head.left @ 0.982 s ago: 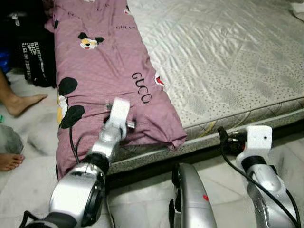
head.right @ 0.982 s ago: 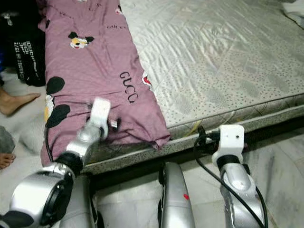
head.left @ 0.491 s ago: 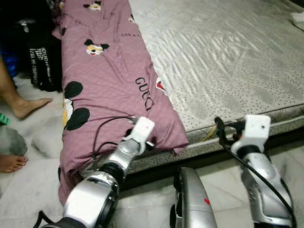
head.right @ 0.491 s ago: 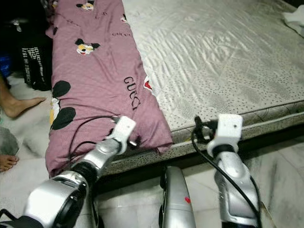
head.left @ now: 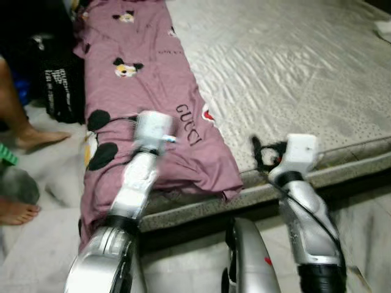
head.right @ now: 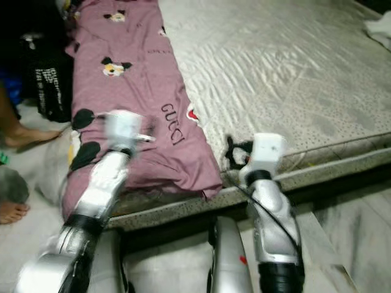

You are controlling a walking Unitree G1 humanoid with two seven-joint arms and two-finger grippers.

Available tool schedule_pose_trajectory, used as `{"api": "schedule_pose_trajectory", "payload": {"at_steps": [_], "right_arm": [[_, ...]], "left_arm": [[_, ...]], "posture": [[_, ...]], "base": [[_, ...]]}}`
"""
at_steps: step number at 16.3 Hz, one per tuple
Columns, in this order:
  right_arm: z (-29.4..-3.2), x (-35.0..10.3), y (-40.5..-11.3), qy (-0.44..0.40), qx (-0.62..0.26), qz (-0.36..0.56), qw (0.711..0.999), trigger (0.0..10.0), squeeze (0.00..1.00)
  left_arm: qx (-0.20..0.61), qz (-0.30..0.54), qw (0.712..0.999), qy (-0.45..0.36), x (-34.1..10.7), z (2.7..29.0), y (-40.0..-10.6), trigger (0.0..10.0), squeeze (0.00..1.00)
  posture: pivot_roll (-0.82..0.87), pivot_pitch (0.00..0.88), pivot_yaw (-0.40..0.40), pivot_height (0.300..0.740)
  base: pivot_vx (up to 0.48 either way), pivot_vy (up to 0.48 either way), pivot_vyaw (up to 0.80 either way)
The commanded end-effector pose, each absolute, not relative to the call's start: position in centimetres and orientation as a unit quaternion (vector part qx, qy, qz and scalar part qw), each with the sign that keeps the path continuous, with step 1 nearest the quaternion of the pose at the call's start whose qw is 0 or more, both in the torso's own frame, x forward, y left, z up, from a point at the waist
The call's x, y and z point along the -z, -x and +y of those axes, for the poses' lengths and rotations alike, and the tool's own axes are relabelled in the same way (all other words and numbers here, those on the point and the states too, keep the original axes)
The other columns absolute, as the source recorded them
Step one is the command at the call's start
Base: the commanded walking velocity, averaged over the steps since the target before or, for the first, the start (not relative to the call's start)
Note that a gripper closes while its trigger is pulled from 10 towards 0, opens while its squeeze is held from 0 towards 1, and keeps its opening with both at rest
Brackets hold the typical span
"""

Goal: Clean up the room

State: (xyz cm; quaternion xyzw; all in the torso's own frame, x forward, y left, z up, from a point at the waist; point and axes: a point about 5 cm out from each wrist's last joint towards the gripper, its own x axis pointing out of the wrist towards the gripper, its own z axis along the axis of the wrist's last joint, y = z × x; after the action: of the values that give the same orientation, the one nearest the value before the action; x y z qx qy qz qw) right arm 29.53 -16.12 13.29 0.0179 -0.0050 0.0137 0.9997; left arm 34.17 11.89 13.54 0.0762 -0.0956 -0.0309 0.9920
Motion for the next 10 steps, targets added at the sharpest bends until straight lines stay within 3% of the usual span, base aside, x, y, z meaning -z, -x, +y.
{"api": "schedule_pose_trajectory", "payload": {"at_steps": [1, 3, 5, 10], "right_arm": [[-15.5, -12.7, -29.8, -0.021, -0.019, -0.001, 1.0, 10.0, 0.0], [-15.0, -12.6, -30.8, -0.046, -0.012, -0.003, 0.999, 10.0, 0.0], [-14.7, -12.2, -31.0, -0.053, -0.012, -0.003, 0.999, 10.0, 0.0], [-14.0, -12.0, -31.2, -0.06, -0.025, -0.024, 0.998, 10.0, 0.0]], "left_arm": [[-0.01, -0.125, 0.991, -0.056, -14.5, 13.8, -32.8, 10.0, 0.0], [-0.046, -0.148, 0.987, -0.048, -14.5, 16.0, -29.7, 10.0, 0.0], [-0.055, -0.12, 0.99, -0.045, -13.2, 16.8, -27.9, 10.0, 0.0], [-0.058, -0.105, 0.992, -0.042, -13.6, 16.7, -27.5, 10.0, 0.0]], "posture": [[0.04, 0.0, 0.015, 0.53], [0.06, 0.0, 0.013, 0.53], [0.08, 0.0, -0.001, 0.53], [0.08, 0.0, 0.004, 0.545]], "base": [[0.0, 0.0, 0.0], [0.0, 0.0, 0.0], [0.0, 0.0, 0.0], [0.0, 0.0, 0.0]]}}
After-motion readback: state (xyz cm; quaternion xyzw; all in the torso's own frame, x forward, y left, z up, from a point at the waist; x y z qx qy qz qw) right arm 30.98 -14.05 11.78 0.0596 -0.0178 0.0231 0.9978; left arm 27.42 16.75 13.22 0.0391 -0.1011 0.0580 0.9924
